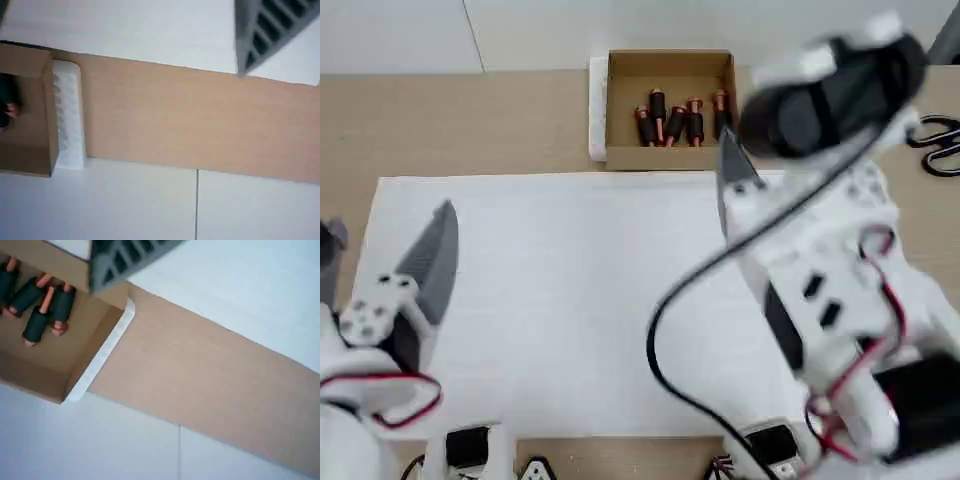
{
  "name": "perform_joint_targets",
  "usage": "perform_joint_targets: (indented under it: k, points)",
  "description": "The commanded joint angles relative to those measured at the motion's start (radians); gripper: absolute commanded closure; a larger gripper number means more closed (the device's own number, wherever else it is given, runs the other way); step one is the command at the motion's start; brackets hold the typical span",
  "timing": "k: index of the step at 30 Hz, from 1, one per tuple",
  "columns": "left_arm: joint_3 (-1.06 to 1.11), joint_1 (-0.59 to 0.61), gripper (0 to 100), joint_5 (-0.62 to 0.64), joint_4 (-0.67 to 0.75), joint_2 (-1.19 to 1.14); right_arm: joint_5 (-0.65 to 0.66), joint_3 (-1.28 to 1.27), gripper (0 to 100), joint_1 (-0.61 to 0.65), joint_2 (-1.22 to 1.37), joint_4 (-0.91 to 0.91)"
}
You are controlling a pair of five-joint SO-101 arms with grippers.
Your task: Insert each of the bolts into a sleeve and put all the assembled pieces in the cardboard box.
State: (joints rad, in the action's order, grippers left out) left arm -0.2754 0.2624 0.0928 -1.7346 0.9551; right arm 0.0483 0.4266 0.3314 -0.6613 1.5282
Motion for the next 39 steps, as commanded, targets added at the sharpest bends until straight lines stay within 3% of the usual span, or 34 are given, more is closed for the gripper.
perform_joint_targets:
  k: [1,6,12,24,29,39]
  points:
    - [0.142,-0.043,70,-0.005,-0.017,0.114,-0.006,0.032,77.7,0.002,-0.084,0.102]
    - [0.381,-0.049,70,-0.006,0.002,0.275,-0.009,-0.147,77.8,-0.076,-0.249,0.117]
    - [0.644,-0.048,70,-0.006,0.112,0.468,-0.008,-0.646,77.8,-0.191,-0.547,0.071]
    - [1.136,-0.044,70,-0.028,0.345,0.806,-0.005,-1.603,77.8,-0.312,-1.161,-0.674]
    - [1.227,-0.043,72,-0.16,0.362,0.865,-0.005,-1.717,77.8,-0.367,-1.125,-0.725]
    - [1.412,-0.046,75,-0.163,0.417,0.861,-0.009,-1.844,77.8,-0.367,-1.125,-0.725]
